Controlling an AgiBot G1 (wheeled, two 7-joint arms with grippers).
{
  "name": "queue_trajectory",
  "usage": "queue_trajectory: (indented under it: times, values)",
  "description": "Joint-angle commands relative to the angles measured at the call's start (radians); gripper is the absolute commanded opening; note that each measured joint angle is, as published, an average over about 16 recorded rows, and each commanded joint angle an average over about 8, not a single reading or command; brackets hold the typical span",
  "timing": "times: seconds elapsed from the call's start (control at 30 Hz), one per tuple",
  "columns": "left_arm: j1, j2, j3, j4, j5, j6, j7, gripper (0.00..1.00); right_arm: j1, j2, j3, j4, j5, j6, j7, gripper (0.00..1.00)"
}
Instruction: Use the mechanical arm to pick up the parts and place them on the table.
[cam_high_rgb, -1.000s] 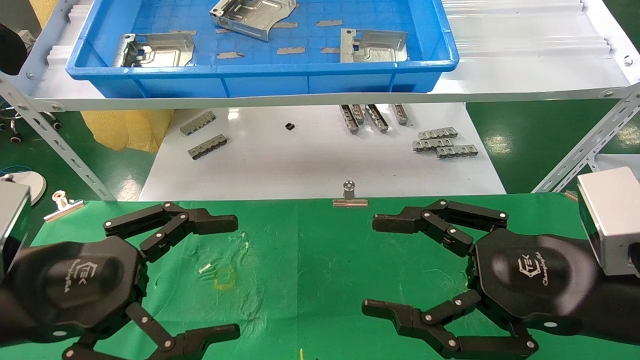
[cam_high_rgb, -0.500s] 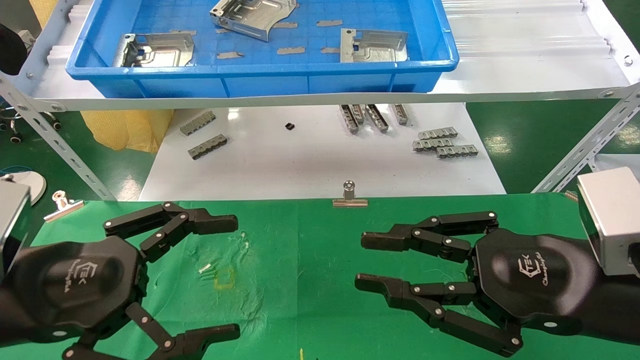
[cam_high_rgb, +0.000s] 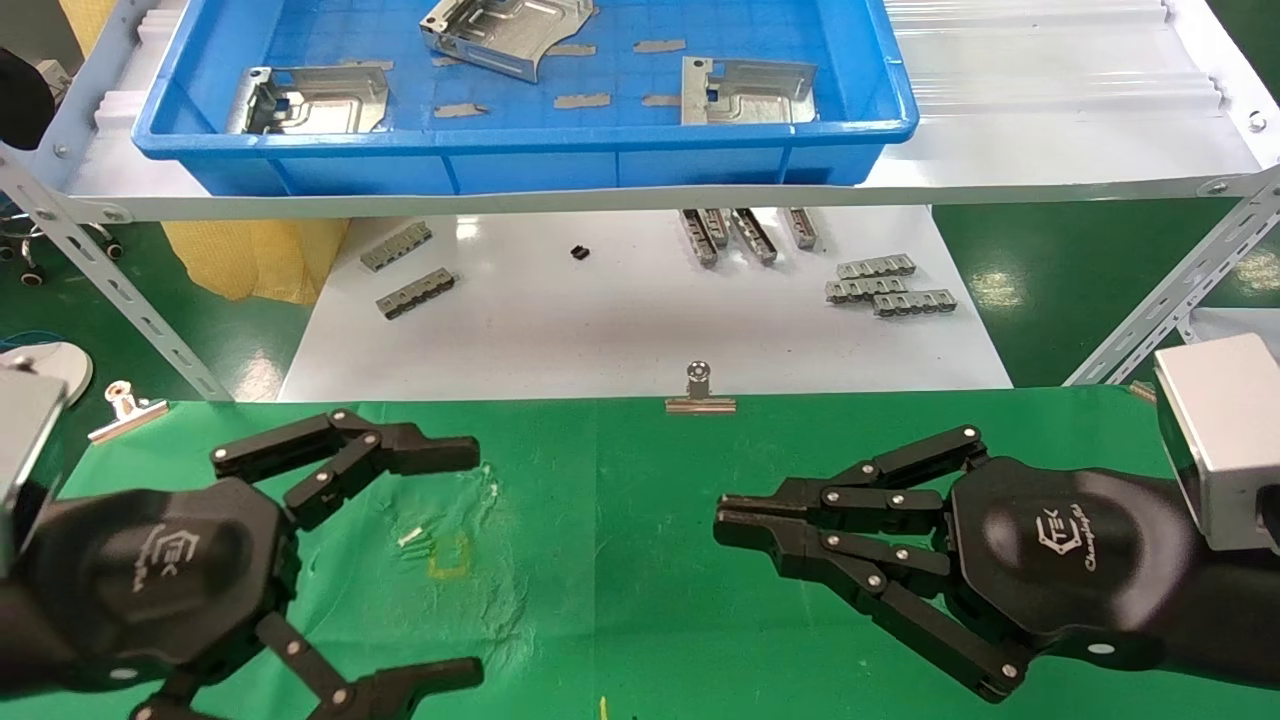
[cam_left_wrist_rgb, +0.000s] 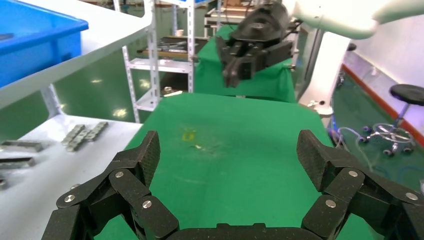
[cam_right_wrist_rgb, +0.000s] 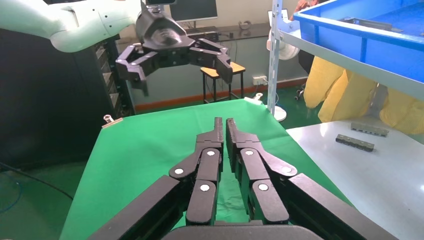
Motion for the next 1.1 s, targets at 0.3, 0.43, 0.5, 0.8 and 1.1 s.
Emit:
queue_trajectory:
  times: [0.3, 0.43, 0.5, 0.8, 1.1]
  values:
    - [-0.361, 0.175, 0.091, 0.252, 0.229, -0.095, -0.005, 1.00, 0.000, 0.000, 0.000, 0.000, 0.000, 0.000, 0.000, 0.00]
    - [-0.540, 0.296, 0.159, 0.485, 0.377, -0.169, 0.021, 1.00, 0.000, 0.000, 0.000, 0.000, 0.000, 0.000, 0.000, 0.00]
    - [-0.618, 0.357, 0.187, 0.607, 0.443, -0.230, 0.044, 1.00, 0.000, 0.000, 0.000, 0.000, 0.000, 0.000, 0.000, 0.00]
    - [-0.830, 0.575, 0.245, 1.013, 0.605, -0.556, 0.121, 1.00, 0.000, 0.000, 0.000, 0.000, 0.000, 0.000, 0.000, 0.00]
    - [-0.898, 0.661, 0.268, 1.196, 0.644, -0.649, 0.103, 0.06, 0.000, 0.000, 0.000, 0.000, 0.000, 0.000, 0.000, 0.00]
